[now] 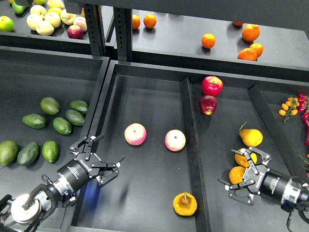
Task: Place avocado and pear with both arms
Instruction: 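Move the right gripper down to the yellow pear near the robot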
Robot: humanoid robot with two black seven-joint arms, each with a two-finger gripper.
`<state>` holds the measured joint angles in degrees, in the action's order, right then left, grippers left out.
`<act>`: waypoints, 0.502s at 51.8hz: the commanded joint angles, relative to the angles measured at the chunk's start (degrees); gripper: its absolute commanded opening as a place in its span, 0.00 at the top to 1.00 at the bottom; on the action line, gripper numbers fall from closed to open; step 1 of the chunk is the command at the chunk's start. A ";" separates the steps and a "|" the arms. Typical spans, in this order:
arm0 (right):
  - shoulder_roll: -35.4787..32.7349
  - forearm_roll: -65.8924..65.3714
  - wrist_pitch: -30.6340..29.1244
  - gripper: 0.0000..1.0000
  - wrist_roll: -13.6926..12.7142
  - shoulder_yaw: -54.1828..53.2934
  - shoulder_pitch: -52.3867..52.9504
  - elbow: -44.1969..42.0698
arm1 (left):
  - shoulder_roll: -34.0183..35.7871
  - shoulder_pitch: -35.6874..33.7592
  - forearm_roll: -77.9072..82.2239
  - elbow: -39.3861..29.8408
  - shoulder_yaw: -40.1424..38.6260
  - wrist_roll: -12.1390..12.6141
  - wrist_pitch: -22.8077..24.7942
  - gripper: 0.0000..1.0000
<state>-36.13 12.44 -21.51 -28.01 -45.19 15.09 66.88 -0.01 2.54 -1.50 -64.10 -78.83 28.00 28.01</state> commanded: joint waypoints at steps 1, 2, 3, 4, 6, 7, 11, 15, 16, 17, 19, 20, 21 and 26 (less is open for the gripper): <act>-0.96 -3.73 -0.29 0.00 0.01 3.70 1.08 -0.52 | 0.01 0.18 0.01 -0.15 0.17 0.00 -0.01 0.01; -0.78 -4.17 -0.20 0.00 0.01 4.40 1.25 -0.61 | 0.01 0.18 0.01 -0.24 0.17 0.00 -0.01 0.01; -0.52 -4.78 -0.28 0.00 0.01 5.28 1.43 -0.96 | 0.01 0.18 0.01 -0.24 0.17 0.00 -0.01 0.01; -0.26 -5.31 -0.29 0.00 0.01 5.98 1.60 -1.31 | 0.01 0.18 0.01 -0.24 0.17 0.00 -0.01 0.01; -0.08 -6.54 -0.29 0.00 0.01 7.74 2.22 -2.10 | 0.01 0.18 0.01 -0.24 0.26 0.00 -0.01 0.01; 0.01 -7.24 -0.29 0.00 0.01 8.53 2.66 -2.37 | 0.01 0.18 0.01 -0.24 0.26 0.00 -0.01 0.01; 0.88 -9.27 -0.37 0.00 0.01 11.87 4.41 -3.51 | 0.01 0.18 0.01 -0.24 0.35 0.00 -0.01 0.01; 2.38 -10.24 -0.46 0.00 0.01 14.34 5.47 -5.09 | 0.01 0.18 0.01 -0.33 0.35 0.00 -0.01 0.01; 2.82 -10.41 -0.37 0.00 0.01 14.78 5.65 -5.70 | 0.01 0.18 0.01 -0.33 0.35 0.00 -0.01 0.01; 3.34 -10.41 -0.37 0.00 0.01 15.13 5.74 -6.32 | 0.01 0.18 0.01 -0.33 0.26 0.00 -0.01 0.01; 5.01 -10.50 -0.37 0.00 0.01 15.48 5.82 -7.90 | 0.01 0.27 0.01 -0.24 0.26 0.00 -0.01 0.01; 5.80 -10.50 -0.37 0.00 0.01 15.48 5.82 -8.51 | 0.01 0.27 0.01 -0.24 0.26 0.00 -0.01 0.01; 6.59 -10.59 -0.37 0.00 0.01 15.48 5.82 -9.22 | 0.01 0.27 0.01 -0.24 0.26 0.00 -0.01 0.01; 9.41 -10.85 -0.37 0.00 0.01 15.13 6.09 -12.03 | 0.01 0.44 0.01 -0.32 0.26 0.00 -0.01 0.01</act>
<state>-30.02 1.95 -21.90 -28.00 -29.99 20.83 58.18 -0.01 2.81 -1.50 -64.40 -78.51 28.00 28.01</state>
